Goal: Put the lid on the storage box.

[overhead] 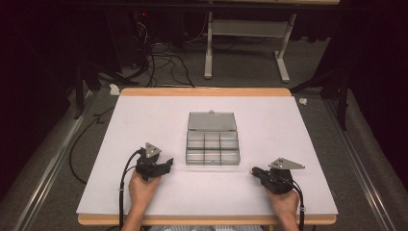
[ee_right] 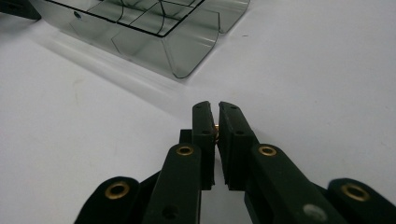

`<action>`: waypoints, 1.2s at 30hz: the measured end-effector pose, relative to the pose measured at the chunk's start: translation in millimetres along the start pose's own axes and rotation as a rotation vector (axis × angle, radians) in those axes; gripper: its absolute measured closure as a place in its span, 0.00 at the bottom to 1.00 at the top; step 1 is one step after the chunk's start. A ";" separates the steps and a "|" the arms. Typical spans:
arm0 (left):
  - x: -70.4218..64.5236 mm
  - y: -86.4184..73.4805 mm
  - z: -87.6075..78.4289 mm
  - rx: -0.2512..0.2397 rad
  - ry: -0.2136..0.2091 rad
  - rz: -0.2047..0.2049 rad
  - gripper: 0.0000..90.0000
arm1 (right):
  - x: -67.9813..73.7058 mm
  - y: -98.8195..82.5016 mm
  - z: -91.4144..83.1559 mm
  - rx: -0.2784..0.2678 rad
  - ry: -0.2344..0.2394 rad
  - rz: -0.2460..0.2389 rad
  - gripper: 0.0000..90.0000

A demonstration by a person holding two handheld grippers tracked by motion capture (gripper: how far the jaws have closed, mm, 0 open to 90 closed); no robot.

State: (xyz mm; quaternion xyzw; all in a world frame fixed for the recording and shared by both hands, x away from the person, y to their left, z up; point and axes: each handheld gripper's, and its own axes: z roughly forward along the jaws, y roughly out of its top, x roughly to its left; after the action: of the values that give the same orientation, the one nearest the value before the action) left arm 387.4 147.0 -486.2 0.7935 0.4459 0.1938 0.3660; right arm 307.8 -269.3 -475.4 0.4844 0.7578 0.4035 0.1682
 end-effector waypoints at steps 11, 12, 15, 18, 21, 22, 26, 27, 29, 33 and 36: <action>-0.2 0.0 0.0 0.001 0.003 0.004 0.40 | -1.7 12.7 -6.8 -0.024 0.005 -0.007 0.96; -0.1 0.1 0.1 0.001 0.003 0.002 0.40 | 0.1 14.6 -8.6 -0.030 0.006 -0.016 0.96; -0.2 0.1 0.0 0.002 0.003 0.004 0.40 | -0.2 17.8 -12.1 -0.055 0.011 -0.028 0.96; -0.2 0.1 0.0 0.002 0.002 0.002 0.40 | -1.0 17.0 -14.8 -0.081 0.026 -0.020 0.96; -0.4 0.0 0.0 0.001 0.005 0.001 0.40 | -2.9 17.6 -13.6 -0.068 0.027 -0.014 0.96; -0.4 0.0 0.0 0.001 0.005 0.001 0.40 | -3.6 19.3 -13.8 -0.066 0.028 -0.016 0.96; -0.2 -0.1 0.2 0.000 0.004 0.000 0.39 | 1.0 25.6 -20.9 -0.080 0.018 -0.018 0.96; -0.2 -0.1 0.2 -0.001 0.004 0.000 0.39 | 1.5 26.5 -22.2 -0.091 0.019 -0.023 0.96; -0.2 0.0 0.0 0.002 0.003 0.000 0.39 | 1.5 27.1 -22.0 -0.098 0.024 -0.022 0.96; 0.0 -0.1 0.0 0.000 0.002 -0.002 0.39 | 0.0 30.1 -18.4 -0.085 0.034 -0.018 0.96; -0.1 -0.1 0.1 0.000 0.003 -0.001 0.39 | -0.6 36.3 -19.3 -0.077 0.032 -0.038 0.96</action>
State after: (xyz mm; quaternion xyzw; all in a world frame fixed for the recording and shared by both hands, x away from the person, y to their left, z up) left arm 387.3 146.9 -486.3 0.7929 0.4470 0.1949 0.3654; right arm 317.4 -271.1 -435.4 0.4564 0.7533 0.4369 0.1825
